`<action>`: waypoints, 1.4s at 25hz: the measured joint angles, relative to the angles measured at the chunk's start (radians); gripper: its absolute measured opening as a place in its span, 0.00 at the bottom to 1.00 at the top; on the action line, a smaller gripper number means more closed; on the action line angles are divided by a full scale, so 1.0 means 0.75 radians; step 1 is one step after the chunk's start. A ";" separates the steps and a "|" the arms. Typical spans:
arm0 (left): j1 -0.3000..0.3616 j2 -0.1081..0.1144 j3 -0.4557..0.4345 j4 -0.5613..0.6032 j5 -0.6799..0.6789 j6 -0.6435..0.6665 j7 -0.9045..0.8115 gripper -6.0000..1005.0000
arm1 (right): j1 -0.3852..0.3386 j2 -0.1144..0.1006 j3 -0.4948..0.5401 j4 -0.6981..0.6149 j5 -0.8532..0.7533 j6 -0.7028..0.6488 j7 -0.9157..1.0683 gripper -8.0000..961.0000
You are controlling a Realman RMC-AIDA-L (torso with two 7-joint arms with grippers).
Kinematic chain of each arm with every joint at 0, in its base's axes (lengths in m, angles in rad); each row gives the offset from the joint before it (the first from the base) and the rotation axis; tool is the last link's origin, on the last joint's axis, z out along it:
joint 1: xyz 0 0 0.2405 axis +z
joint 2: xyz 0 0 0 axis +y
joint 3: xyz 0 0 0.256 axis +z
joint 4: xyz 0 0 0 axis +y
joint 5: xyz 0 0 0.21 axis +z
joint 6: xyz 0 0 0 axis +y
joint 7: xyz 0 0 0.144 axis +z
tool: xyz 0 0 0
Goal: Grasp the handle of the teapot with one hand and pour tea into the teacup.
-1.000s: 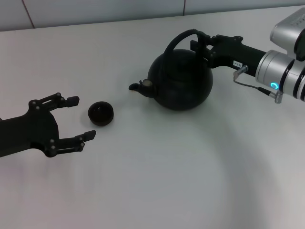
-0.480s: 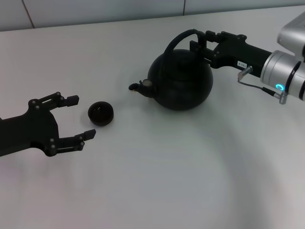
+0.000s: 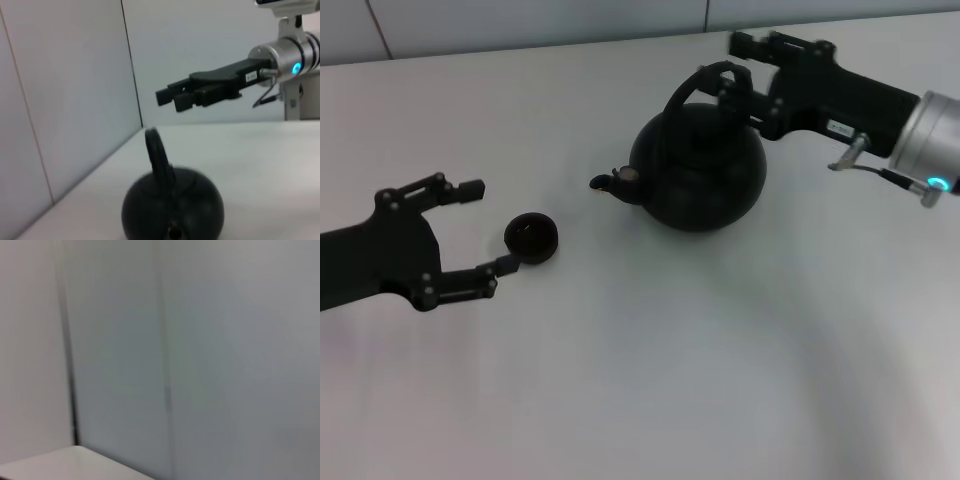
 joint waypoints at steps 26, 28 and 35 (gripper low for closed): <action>0.039 0.002 0.000 0.031 -0.224 0.079 -0.012 0.86 | 0.105 0.014 -0.205 -0.017 -0.267 -0.057 -0.089 0.58; 0.039 0.002 0.001 0.030 -0.223 0.078 -0.012 0.86 | 0.102 0.014 -0.203 -0.019 -0.267 -0.069 -0.088 0.58; 0.039 0.004 0.001 0.017 -0.222 0.076 -0.012 0.86 | 0.097 0.014 -0.195 -0.026 -0.255 -0.094 -0.088 0.58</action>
